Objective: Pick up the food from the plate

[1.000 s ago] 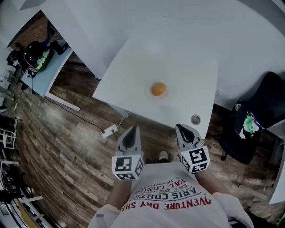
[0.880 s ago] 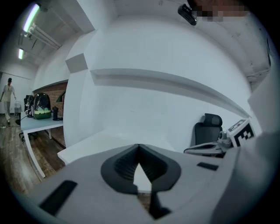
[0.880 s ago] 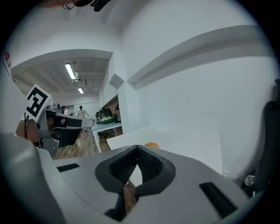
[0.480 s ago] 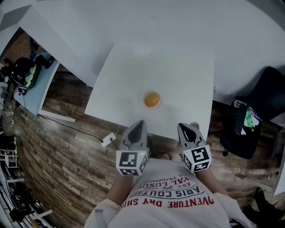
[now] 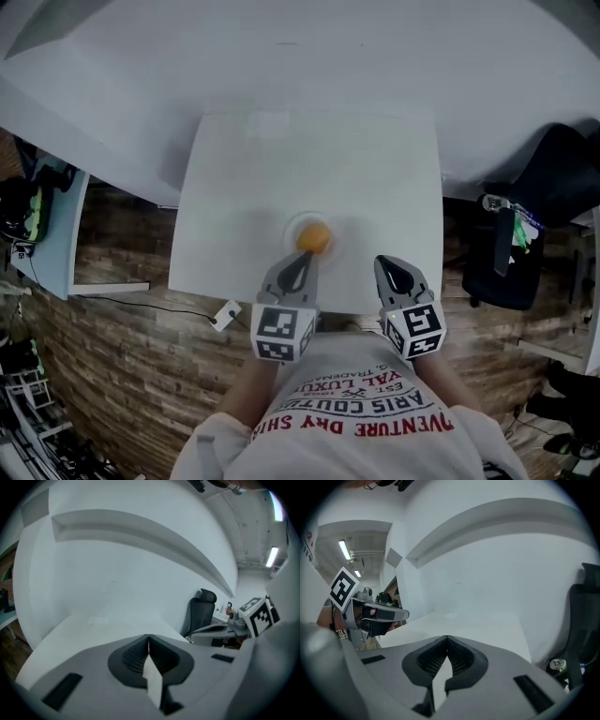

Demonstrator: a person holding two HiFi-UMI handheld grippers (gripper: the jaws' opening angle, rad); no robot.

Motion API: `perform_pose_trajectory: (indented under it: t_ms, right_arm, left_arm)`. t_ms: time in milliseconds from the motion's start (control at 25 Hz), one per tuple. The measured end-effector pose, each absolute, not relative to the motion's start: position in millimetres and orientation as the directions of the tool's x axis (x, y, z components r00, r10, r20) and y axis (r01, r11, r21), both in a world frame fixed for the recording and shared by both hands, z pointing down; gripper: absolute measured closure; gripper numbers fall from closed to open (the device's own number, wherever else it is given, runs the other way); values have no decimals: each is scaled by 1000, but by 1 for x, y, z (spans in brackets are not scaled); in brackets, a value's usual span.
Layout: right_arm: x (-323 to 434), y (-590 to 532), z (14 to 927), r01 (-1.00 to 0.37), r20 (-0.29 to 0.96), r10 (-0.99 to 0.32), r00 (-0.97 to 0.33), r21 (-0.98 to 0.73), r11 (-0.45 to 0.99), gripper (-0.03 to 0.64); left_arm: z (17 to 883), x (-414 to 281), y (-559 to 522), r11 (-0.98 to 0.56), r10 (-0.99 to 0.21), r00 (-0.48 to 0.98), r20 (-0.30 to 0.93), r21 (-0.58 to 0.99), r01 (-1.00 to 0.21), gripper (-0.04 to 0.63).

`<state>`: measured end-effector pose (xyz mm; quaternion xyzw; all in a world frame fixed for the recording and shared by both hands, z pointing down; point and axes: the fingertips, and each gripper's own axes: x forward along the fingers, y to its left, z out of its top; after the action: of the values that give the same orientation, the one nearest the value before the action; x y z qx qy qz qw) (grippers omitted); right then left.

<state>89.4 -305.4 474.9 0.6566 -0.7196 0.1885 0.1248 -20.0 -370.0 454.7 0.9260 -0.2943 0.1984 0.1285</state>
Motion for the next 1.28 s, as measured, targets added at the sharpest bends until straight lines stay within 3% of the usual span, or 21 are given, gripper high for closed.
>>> perform_pose_trajectory:
  t_ms: [280,400,520,760,960,1280]
  right_arm:
    - [82,-321,500,-988,496,-860,-115,-143,50,606]
    - [82,-326,516,-985,518,-848,-115,-168,31,606]
    - [86,-327,538,-979,550,-827,-119,-206,4,606]
    - [90,-332,571,-980,603,-794,-77,-193,-52,606]
    - [89,-328,584,-977,626,-778,-57,-194,-84,606]
    - [95,-324,597,-970,648,-760,-44,-209,-121,606]
  left_arm:
    - [504,-13,-391,-796,-397,726,561,184,-577,574]
    - [525,-9,-394,-812,-353,721,596,187,-553,449]
    - [537,-4,-399,-812,-353,723,594,190,-552,385]
    - [576,7,-409,-855,-279,703,655,163,-492,189]
    - [612,10,-406,-876,-165,653,739,195,-441,173]
    - [646,15,-404,-875,-88,614,785,233,-424,173]
